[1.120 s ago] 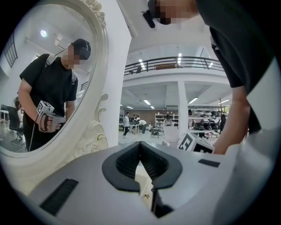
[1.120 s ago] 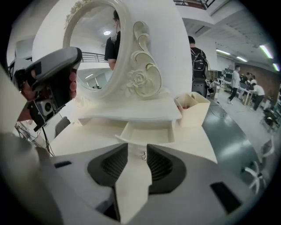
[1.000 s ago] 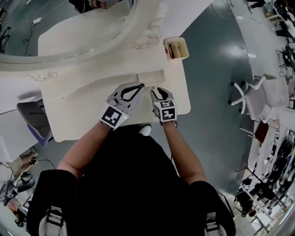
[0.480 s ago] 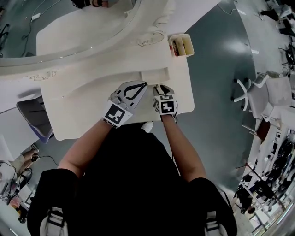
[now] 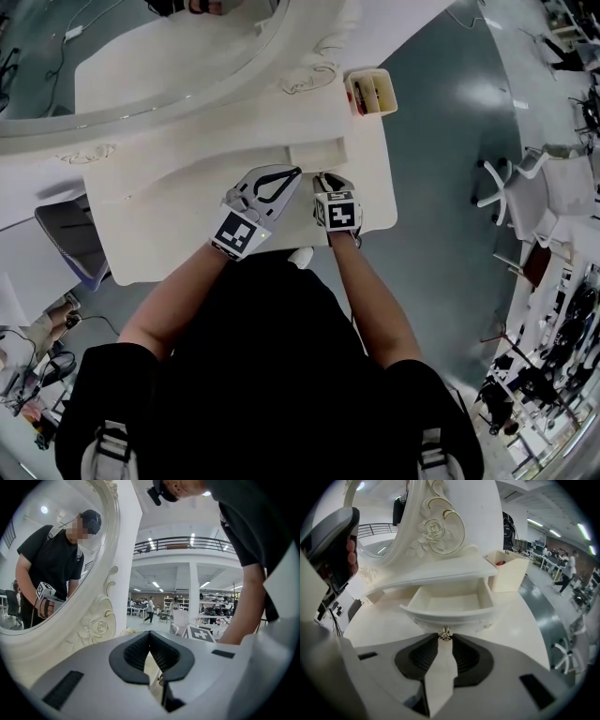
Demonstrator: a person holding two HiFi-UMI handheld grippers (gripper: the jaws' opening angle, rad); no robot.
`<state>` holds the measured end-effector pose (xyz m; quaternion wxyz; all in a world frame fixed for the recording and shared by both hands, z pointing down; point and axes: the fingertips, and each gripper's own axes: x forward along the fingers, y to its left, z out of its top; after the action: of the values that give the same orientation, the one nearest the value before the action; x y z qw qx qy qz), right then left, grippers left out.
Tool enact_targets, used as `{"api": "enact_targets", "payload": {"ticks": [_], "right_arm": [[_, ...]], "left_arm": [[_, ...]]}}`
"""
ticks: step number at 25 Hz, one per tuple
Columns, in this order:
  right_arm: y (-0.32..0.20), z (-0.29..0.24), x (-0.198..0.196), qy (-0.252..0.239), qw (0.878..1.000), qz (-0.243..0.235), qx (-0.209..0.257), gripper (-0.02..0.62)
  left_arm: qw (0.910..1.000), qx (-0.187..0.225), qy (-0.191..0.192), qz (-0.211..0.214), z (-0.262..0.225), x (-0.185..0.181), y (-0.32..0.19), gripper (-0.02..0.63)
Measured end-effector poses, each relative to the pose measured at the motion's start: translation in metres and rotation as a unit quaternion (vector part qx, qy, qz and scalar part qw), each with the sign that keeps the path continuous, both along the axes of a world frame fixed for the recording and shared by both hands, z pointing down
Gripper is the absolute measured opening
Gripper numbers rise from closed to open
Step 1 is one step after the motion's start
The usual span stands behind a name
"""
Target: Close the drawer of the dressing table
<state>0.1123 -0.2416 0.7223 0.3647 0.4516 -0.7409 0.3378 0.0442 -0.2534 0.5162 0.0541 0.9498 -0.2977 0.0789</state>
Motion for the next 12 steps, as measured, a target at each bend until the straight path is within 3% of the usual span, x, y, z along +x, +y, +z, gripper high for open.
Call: {"api": "enact_targets", "payload": {"ticks": [12], "right_arm": [[-0.0071,-0.0098,0.0008,-0.007,1.0,0.005,0.02,0.098]], "left_arm": [[1.0,-0.001,0.006,-0.001,-0.0012,0.0003,-0.0023,-0.006]]}}
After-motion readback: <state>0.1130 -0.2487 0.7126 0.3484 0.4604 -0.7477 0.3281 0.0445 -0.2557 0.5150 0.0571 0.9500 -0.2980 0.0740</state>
